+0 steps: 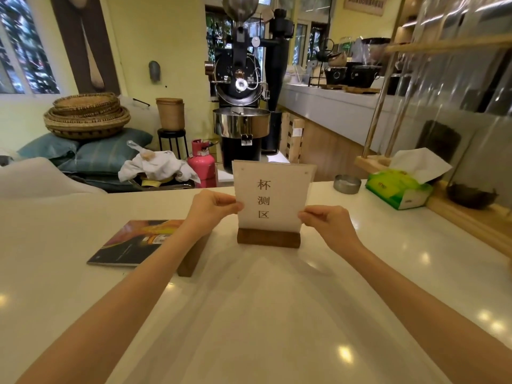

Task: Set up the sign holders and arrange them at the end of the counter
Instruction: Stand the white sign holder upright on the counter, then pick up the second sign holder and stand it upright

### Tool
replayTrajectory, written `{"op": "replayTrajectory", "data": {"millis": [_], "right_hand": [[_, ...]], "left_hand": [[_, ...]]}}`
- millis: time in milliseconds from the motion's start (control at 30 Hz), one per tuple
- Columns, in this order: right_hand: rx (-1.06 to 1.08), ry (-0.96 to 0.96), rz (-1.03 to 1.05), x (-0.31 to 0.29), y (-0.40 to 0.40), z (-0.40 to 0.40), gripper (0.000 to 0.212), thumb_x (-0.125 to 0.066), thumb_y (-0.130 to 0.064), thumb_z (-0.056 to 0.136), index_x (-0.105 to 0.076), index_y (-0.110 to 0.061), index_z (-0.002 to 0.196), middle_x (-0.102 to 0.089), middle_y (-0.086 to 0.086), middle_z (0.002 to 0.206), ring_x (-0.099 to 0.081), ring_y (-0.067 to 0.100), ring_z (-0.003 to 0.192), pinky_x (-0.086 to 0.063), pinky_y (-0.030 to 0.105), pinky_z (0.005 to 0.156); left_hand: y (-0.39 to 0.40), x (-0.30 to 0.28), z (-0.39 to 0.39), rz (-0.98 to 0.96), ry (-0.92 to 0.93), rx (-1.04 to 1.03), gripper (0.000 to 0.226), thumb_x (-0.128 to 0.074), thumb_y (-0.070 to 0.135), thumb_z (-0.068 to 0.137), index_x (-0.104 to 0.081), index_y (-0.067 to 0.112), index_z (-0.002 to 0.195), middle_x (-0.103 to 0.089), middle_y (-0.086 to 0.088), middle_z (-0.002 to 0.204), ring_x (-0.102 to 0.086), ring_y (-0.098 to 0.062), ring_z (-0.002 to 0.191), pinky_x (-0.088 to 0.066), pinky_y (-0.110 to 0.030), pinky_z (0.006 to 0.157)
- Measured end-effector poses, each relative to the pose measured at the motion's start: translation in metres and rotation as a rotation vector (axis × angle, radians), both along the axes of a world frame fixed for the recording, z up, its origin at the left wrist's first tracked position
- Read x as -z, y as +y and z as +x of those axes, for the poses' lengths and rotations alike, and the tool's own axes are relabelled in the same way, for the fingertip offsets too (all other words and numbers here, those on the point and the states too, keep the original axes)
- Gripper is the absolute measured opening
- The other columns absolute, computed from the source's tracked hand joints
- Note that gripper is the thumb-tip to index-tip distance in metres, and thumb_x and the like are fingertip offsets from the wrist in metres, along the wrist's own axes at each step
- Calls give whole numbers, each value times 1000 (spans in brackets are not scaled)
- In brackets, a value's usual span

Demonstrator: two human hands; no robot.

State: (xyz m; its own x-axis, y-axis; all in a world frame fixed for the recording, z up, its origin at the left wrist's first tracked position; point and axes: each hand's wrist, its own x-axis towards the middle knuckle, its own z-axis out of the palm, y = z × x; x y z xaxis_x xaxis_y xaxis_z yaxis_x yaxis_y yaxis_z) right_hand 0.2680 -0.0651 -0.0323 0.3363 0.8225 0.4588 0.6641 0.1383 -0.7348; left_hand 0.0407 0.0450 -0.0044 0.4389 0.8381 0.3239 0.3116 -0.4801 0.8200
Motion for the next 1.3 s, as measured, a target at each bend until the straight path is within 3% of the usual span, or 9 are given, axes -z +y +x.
{"op": "replayTrajectory", "data": {"millis": [200,367,467,633,867,933,1033,1233,1300], "right_hand": [[-3,74,-50,-1,16,4,17,-63,-14,81,-68,-7,96,-65,-1,77,-63,6,66,-48,3,55],[13,49,-86,-4,18,6,15,-63,-17,82,-69,-10,94,-65,-2,76,-61,4,64,-52,14,62],[54,-124,-269,-14,19,10,19,-65,-26,80,-70,-12,92,-65,-7,75,-57,1,63,-41,11,55],[50,-249,-653,-45,15,-1,19,-67,-28,76,-68,-9,75,-71,3,64,-68,13,55,-54,21,49],[-480,41,-551,-64,25,-88,13,-63,-19,82,-68,-9,89,-72,5,83,-70,10,69,-58,19,62],[-576,-1,-500,-65,39,-111,17,-56,-18,87,-66,-9,97,-71,8,91,-69,13,79,-56,23,72],[-700,55,-456,-62,65,-138,16,-53,-11,88,-65,-10,98,-69,8,95,-66,15,86,-54,22,76],[-621,1,-370,-49,124,-180,17,-54,-11,87,-66,-7,98,-70,13,96,-65,15,79,-51,9,59],[-548,-38,-361,-43,141,-188,19,-50,-8,87,-66,-3,96,-70,18,98,-65,23,85,-54,19,69]], "left_hand": [[10,8,15,-5,-59,-83,21,-65,17,77,-68,8,96,-71,-5,93,-59,4,65,-43,0,57],[12,12,18,-32,-81,-119,24,-65,21,78,-68,10,98,-71,-6,93,-63,-7,70,-52,-19,63],[11,10,13,-48,-34,-95,25,-63,22,79,-67,10,101,-71,-8,97,-66,-21,80,-55,-32,74],[-3,-3,-9,-82,100,-90,28,-60,30,80,-65,13,103,-70,-4,90,-65,-14,80,-51,-21,70],[-25,-22,-70,-188,264,-201,29,-56,37,82,-67,16,98,-68,-2,91,-63,-20,85,-49,-24,64],[-33,-23,-91,-320,189,-196,28,-56,33,82,-67,12,97,-71,-7,91,-67,-21,84,-55,-29,74],[-44,-21,-118,-501,4,-176,27,-55,28,84,-65,9,100,-72,-10,88,-70,-15,76,-58,-23,68],[-53,5,-144,-699,-7,-366,29,-56,25,84,-63,-1,93,-72,-18,84,-70,-23,71,-59,-28,66],[-58,17,-145,-797,-140,-439,27,-58,19,83,-61,-6,94,-70,-19,79,-70,-20,61,-58,-27,60]]}}
